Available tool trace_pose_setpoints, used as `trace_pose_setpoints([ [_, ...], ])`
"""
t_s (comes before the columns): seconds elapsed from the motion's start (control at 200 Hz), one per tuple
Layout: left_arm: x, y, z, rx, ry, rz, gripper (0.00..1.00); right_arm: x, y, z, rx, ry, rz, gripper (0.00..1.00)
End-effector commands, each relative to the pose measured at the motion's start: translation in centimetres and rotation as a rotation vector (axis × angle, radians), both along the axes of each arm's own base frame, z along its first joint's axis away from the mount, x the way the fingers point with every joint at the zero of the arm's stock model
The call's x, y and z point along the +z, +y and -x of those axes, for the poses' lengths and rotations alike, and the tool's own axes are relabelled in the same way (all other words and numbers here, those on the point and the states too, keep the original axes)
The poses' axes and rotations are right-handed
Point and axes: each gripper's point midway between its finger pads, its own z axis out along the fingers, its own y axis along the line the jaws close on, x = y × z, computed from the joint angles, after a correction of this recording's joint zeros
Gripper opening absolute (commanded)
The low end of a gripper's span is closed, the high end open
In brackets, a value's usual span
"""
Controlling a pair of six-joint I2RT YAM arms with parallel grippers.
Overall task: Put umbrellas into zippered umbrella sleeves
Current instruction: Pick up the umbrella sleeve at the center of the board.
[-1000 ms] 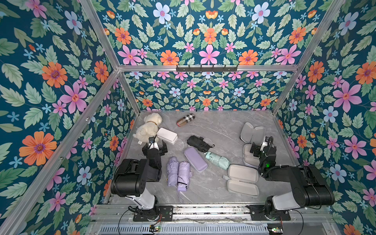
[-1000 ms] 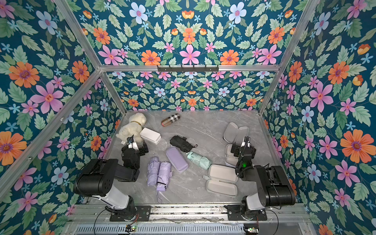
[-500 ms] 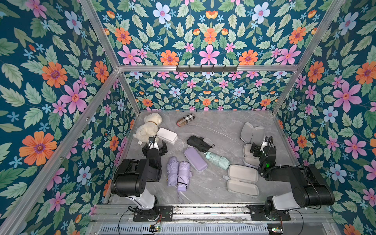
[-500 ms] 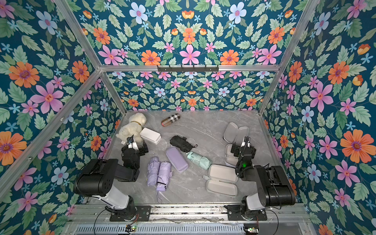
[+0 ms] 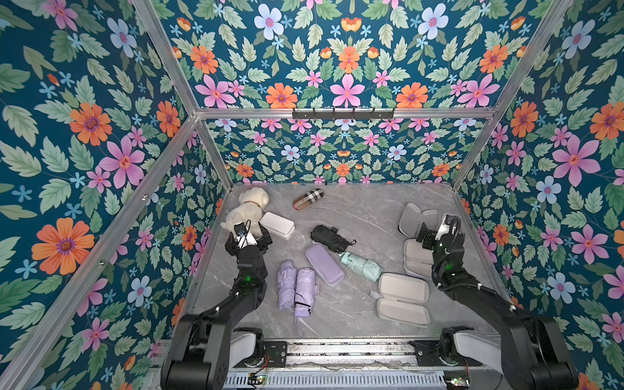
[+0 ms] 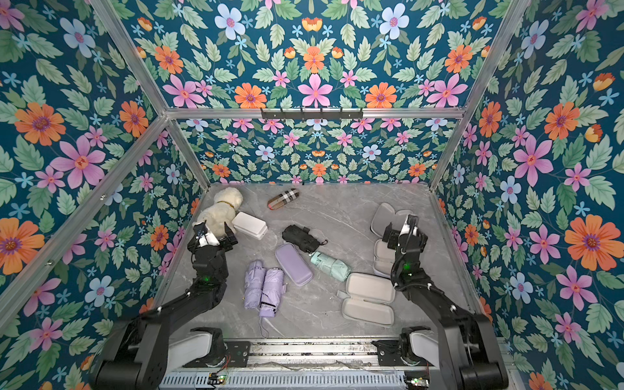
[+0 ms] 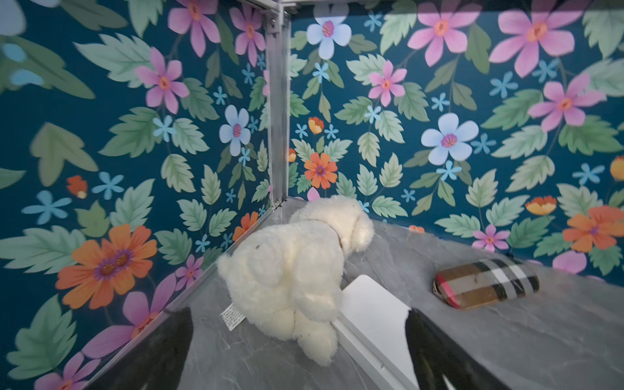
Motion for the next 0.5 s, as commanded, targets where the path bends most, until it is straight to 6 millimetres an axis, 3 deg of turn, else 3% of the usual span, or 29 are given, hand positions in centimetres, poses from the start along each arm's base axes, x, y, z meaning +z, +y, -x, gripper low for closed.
trace_pose_setpoints([
  [0.0, -2.1, 0.4, 1.6, 0.034, 0.119, 0.138, 1.0, -4.0, -0.2, 4.3, -0.062, 0.316, -0.149, 0.99],
  [0.1, -0.8, -0.5, 1.9, -0.001, 0.132, 0.293, 1.0, -2.3, 2.6, 5.3, 0.072, 0.263, -0.358, 0.99],
  [0.18, -0.7, -1.6, 1.9, -0.054, 0.19, 0.395, 1.0, -0.6, 6.1, 5.5, 0.281, 0.254, -0.479, 0.83],
  [0.24, -0.7, -2.4, 1.8, -0.095, 0.233, 0.438, 0.99, -1.4, 8.5, 6.0, 0.359, 0.363, -0.576, 0.74],
  [0.325, -0.6, -4.8, 1.2, -0.236, 0.312, 0.418, 0.84, -3.6, 12.6, 7.1, 0.43, 0.539, -0.568, 0.74],
  [0.43, -3.0, -6.6, 1.5, -0.276, 0.477, 0.438, 0.81, -4.9, 18.2, 8.6, 0.541, 0.677, -0.431, 0.78],
  [0.495, -4.3, -7.9, 2.0, -0.292, 0.556, 0.43, 0.82, -5.8, 21.7, 9.6, 0.626, 0.768, -0.324, 0.85],
])
